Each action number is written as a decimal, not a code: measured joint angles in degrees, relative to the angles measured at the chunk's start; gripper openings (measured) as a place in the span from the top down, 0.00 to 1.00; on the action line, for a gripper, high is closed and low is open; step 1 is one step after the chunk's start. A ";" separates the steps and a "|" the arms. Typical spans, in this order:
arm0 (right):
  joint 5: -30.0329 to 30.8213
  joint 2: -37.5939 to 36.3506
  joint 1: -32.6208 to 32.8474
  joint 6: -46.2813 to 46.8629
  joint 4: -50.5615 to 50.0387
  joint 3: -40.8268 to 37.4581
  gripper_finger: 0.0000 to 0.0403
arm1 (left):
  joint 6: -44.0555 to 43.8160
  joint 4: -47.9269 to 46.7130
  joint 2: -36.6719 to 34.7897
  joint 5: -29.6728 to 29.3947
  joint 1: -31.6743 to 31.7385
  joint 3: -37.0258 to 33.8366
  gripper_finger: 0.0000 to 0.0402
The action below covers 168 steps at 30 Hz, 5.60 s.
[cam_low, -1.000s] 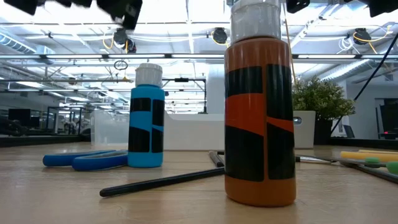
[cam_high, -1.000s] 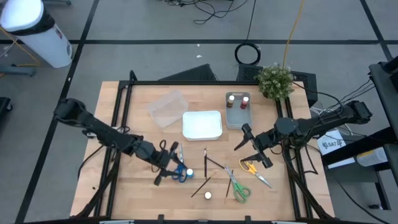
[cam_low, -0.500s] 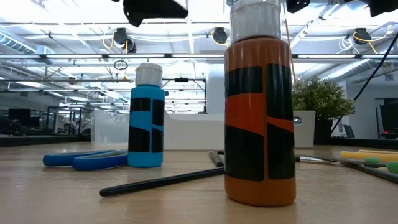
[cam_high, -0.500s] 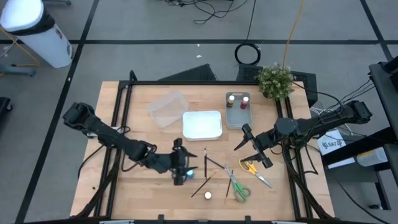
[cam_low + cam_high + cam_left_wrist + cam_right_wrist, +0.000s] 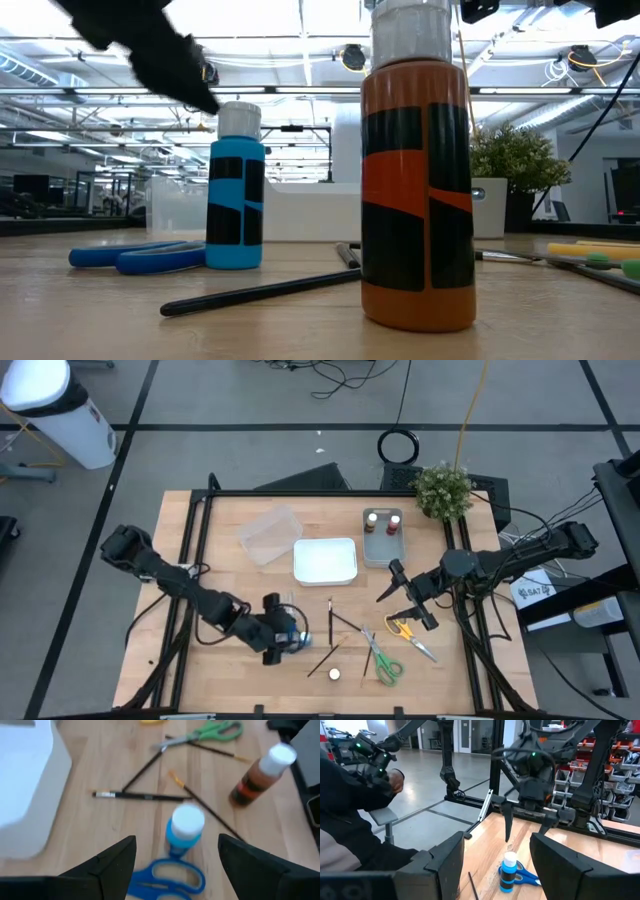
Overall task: Pick & Place Paint Supplies
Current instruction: Put the blue paint bottle in the gray bin
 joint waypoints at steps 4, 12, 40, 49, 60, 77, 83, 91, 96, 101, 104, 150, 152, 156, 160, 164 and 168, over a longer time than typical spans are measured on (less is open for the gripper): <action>0.02 0.00 0.00 1.25 0.00 0.00 0.47 | -5.43 2.62 0.00 -4.57 -3.31 -5.06 0.27; 0.02 0.00 0.00 0.96 0.49 0.00 0.47 | -3.68 26.21 0.56 -8.99 -3.66 -17.57 0.27; 0.02 -0.02 0.00 0.84 0.41 0.02 0.47 | 6.15 45.70 15.02 -0.20 2.08 -16.38 0.27; 0.02 -0.02 0.00 0.84 0.46 0.00 0.47 | 8.21 49.24 15.02 -1.86 2.08 -16.38 0.27; 0.02 0.00 0.00 0.84 0.46 0.02 0.47 | 15.78 50.06 21.87 0.63 1.82 -10.99 0.27; 0.02 0.00 -0.01 0.84 0.40 0.01 0.47 | 18.28 44.01 24.57 3.03 4.04 -5.29 0.27; 0.02 0.00 -0.02 0.84 0.50 0.02 0.47 | 17.89 42.94 24.91 2.64 4.26 -5.29 0.27; 0.02 0.00 -0.02 0.82 0.46 0.02 0.47 | 19.14 42.32 24.98 2.66 4.26 -5.32 0.37; 0.02 0.00 -0.01 0.84 0.45 0.02 0.47 | 18.79 42.60 24.98 2.69 4.40 -5.32 0.56; 1.85 0.00 0.00 1.75 1.02 0.02 0.47 | 16.88 42.46 23.72 2.50 5.03 -5.32 0.70; 6.78 -0.02 0.00 3.49 1.97 0.02 0.47 | 15.92 42.66 22.26 2.24 5.81 -5.15 0.72; 26.72 32.37 3.64 -0.47 -22.06 24.94 0.75 | 27.38 17.84 18.58 0.70 14.43 12.65 0.68; 24.32 32.37 3.01 -0.66 -22.02 24.94 0.75 | 27.07 17.91 18.58 0.91 14.68 12.65 0.68; 23.68 31.28 2.75 -1.42 -22.73 24.92 0.75 | 27.08 18.14 18.52 0.97 14.82 12.77 0.64; 26.81 28.20 2.73 -1.36 -25.51 24.94 0.75 | 27.74 15.38 15.52 1.20 14.49 13.18 0.57; 28.40 24.79 2.73 1.36 -28.01 23.81 0.75 | 26.88 12.98 11.97 1.12 14.34 13.20 0.49; 30.14 21.00 2.56 2.69 -29.20 20.57 0.75 | 25.56 11.45 9.27 1.51 14.20 13.22 0.45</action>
